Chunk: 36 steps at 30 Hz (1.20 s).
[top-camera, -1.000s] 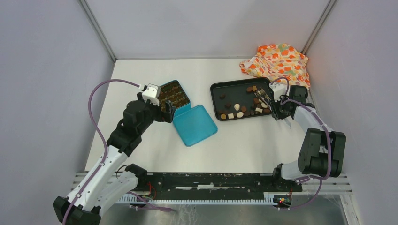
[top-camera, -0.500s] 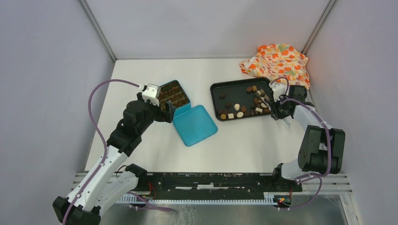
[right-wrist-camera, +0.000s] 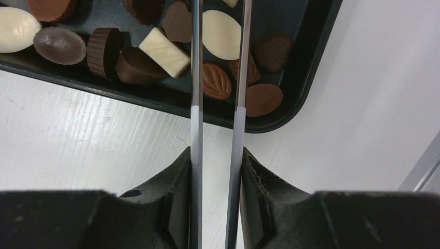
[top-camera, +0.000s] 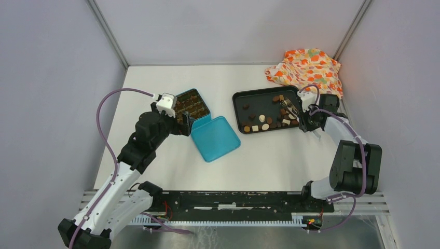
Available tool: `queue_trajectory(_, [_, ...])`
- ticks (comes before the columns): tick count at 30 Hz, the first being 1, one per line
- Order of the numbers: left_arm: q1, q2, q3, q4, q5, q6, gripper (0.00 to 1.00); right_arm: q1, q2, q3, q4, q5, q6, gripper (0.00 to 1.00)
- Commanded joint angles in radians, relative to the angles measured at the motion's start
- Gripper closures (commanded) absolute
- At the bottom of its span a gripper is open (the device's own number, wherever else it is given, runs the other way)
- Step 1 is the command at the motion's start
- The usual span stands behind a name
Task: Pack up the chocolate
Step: Pick up the fake chocolate from the plate.
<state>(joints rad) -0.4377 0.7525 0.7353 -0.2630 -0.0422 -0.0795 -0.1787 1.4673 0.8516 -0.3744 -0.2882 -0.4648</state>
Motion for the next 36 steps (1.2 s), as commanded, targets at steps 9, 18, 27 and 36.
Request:
queue_trajectory(9, [0.004,-0.016,0.027,0.022,0.009,-0.006,0.00,0.002,-0.140,-0.021,0.055,-0.131,-0.018,0.90])
queue_trajectory(18, [0.005,-0.016,0.027,0.022,0.007,-0.006,0.00,0.003,-0.192,-0.048,0.058,-0.269,-0.041,0.91])
queue_trajectory(27, [0.005,-0.015,0.027,0.022,0.007,-0.005,0.00,0.004,-0.214,-0.057,0.033,-0.445,-0.085,0.92])
queue_trajectory(36, [0.005,-0.013,0.027,0.022,0.007,-0.005,0.00,0.052,-0.204,-0.059,0.016,-0.508,-0.122,0.92])
